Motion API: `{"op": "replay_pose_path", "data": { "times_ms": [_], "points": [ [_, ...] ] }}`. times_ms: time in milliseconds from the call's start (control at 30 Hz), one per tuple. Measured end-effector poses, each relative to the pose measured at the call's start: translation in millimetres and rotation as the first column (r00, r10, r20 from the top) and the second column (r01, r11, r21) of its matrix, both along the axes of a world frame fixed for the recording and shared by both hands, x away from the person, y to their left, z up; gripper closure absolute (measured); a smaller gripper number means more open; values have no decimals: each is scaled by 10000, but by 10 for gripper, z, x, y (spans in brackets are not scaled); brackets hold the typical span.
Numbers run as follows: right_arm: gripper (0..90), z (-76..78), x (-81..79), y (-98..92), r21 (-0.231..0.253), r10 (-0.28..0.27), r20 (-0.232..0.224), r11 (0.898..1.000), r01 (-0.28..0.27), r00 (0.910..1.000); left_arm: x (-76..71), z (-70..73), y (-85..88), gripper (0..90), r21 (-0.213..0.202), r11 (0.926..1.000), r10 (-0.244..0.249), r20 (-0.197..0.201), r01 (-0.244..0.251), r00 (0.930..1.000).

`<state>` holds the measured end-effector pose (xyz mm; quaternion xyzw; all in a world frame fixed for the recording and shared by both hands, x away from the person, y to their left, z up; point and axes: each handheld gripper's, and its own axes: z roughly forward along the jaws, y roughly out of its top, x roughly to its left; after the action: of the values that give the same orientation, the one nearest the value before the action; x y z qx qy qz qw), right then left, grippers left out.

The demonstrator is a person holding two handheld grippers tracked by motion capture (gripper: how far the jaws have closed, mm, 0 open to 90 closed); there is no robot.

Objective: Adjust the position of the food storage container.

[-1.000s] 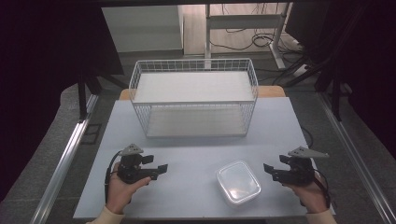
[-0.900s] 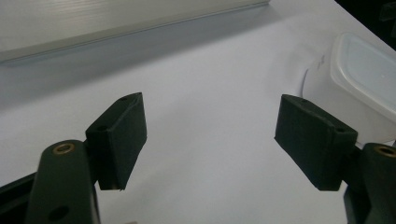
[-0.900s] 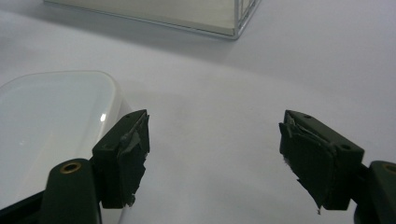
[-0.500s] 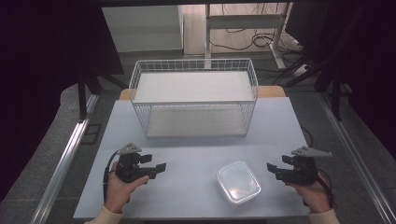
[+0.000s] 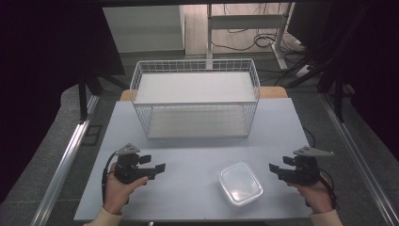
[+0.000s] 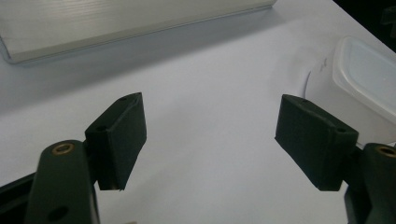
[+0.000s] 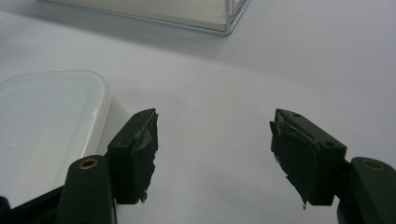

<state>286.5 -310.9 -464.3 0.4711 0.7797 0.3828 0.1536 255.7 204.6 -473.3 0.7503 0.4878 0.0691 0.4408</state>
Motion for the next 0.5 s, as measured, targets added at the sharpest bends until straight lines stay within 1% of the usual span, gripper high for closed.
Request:
{"op": "replay_pose_path", "data": {
  "times_ms": [133,200,367,433,500],
  "points": [
    [320,-1,-2,-11,6,-26,-45,10000,26,10000,1,8,-3,242,3,10000,15,28,-15,10000],
    [324,-15,-13,-28,-83,-12,-93,10000,11,10000,14,15,-17,242,25,10000,-30,58,30,10000],
    [329,-17,-47,-54,-110,-38,-167,9999,36,9999,47,8,-42,241,18,9999,-169,39,169,9998],
    [343,11,-63,-74,-66,-64,-166,10000,63,9998,56,-15,-47,240,48,9998,-202,-45,202,9998],
    [354,40,-61,-78,-4,-58,-110,10000,58,9999,47,-16,-38,240,43,9999,-154,-45,154,9999]
  ]
}}
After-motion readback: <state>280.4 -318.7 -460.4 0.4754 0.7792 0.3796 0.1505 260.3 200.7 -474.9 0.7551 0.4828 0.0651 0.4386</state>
